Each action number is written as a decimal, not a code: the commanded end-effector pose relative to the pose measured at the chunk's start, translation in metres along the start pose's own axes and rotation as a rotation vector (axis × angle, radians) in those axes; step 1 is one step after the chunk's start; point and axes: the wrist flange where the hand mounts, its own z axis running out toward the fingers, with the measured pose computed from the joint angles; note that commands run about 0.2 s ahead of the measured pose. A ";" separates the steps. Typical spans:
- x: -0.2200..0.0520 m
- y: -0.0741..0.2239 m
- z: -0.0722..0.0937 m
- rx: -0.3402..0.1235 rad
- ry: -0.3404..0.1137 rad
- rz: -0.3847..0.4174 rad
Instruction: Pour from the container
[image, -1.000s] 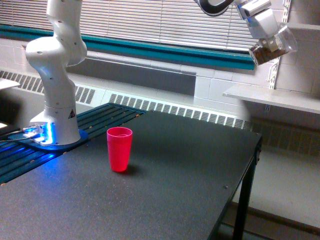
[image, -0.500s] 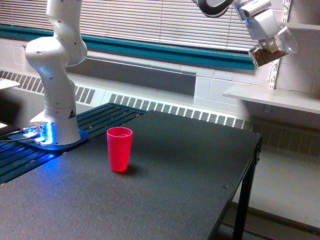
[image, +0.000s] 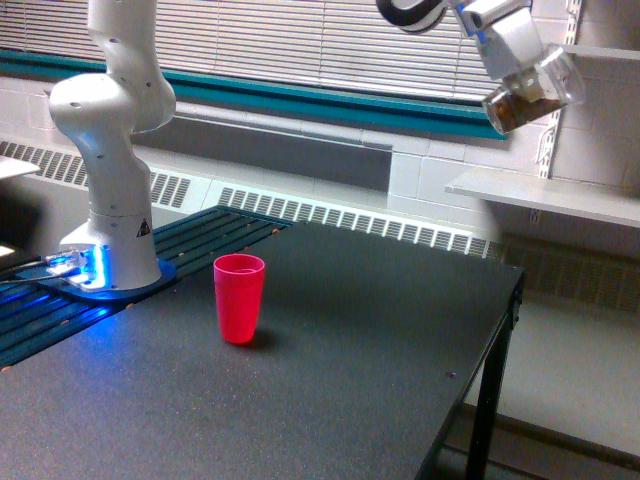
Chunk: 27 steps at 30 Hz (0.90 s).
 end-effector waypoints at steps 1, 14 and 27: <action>0.011 0.044 -0.017 -0.024 0.034 -0.038; 0.018 0.118 -0.050 -0.065 0.061 -0.055; 0.014 0.138 -0.066 -0.028 0.044 -0.159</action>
